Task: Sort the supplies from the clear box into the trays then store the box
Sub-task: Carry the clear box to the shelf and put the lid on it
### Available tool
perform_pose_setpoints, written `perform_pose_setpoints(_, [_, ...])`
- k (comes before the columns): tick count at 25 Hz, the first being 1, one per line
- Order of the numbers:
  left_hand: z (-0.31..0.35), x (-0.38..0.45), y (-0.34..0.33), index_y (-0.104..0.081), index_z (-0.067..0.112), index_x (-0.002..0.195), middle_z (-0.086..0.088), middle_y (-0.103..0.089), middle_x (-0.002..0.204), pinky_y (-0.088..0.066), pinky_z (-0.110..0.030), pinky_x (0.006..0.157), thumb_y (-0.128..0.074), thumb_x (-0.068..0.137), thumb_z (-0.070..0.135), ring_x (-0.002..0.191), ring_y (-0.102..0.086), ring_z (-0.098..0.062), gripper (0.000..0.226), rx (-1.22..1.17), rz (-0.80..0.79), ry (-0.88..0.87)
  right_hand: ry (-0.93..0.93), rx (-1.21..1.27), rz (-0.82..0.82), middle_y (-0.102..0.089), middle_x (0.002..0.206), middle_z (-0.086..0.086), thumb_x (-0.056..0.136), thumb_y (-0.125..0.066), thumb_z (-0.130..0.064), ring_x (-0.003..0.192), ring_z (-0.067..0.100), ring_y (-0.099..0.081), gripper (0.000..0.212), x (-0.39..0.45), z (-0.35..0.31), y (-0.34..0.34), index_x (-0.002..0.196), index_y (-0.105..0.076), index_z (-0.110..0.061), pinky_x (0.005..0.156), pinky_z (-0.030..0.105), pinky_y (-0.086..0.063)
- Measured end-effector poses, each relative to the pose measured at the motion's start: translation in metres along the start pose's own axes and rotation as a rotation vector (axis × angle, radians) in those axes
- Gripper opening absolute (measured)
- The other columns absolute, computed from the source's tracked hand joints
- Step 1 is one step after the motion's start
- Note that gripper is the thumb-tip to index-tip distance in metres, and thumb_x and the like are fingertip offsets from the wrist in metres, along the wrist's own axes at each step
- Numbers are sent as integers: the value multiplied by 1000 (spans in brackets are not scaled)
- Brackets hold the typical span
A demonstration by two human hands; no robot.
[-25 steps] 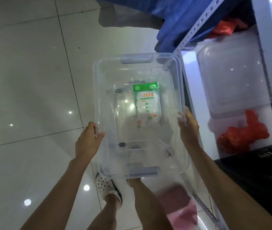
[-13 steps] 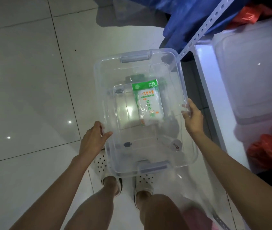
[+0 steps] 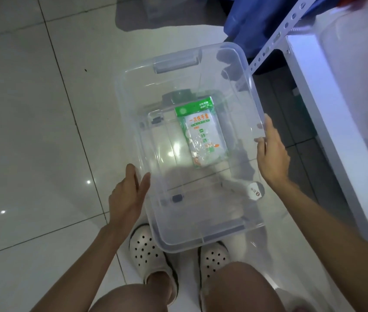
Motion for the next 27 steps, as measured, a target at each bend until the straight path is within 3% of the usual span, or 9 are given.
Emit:
perform_pose_setpoints(4, [0,10,-2,-33,16,87,-2,-45,60,-29,-27,45,-36,95,47,49,-43,-16,33,-23,70,32,-3,-35,30,-49,135,-4,101,-40,-16,99,17,-60,55,10,-10,0,150,-18,-29,82,42,-49])
perform_pose_setpoints(9, [1,21,3,-34,13,83,-1,-43,56,-29,-26,43,-43,94,43,45,-42,-17,34,21,188,-113,41,-75,71,-51,130,-1,100,-44,-17,99,23,-60,57,21,-10,-6,149,-17,-31,88,55,-45])
perform_pose_setpoints(14, [2,22,16,-37,13,75,0,-44,52,-29,-25,45,-48,89,51,44,-42,-23,42,276,308,-160,116,-69,121,-51,127,4,98,-42,-14,95,28,-59,56,24,-8,-8,147,-18,-28,85,54,-45])
perform_pose_setpoints(18, [21,17,22,-41,11,62,0,-40,45,-23,-19,46,-57,85,52,36,-37,-23,50,566,420,-298,162,-32,137,-45,136,6,98,-41,-16,107,31,-57,57,21,-9,-5,149,-16,-24,87,54,-44])
perform_pose_setpoints(23, [45,10,25,-41,11,52,0,-38,40,-18,-16,46,-63,83,47,32,-33,-19,52,766,390,-381,209,-3,121,-45,139,8,98,-43,-10,110,34,-56,59,15,-10,7,150,-18,-23,85,50,-45])
perform_pose_setpoints(27, [85,12,22,-48,14,60,2,-51,49,-30,-18,43,-66,82,42,38,-46,-20,40,809,361,-465,230,158,52,-41,143,6,95,-45,-4,123,28,-48,60,17,-4,12,149,-25,-21,92,41,-44])
Point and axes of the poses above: each hand's wrist, its own x-axis towards the middle knuckle, its own y-axis out of the back of the hand, z = x × y, the point moved 7 cm from there along x, towards the middle knuckle
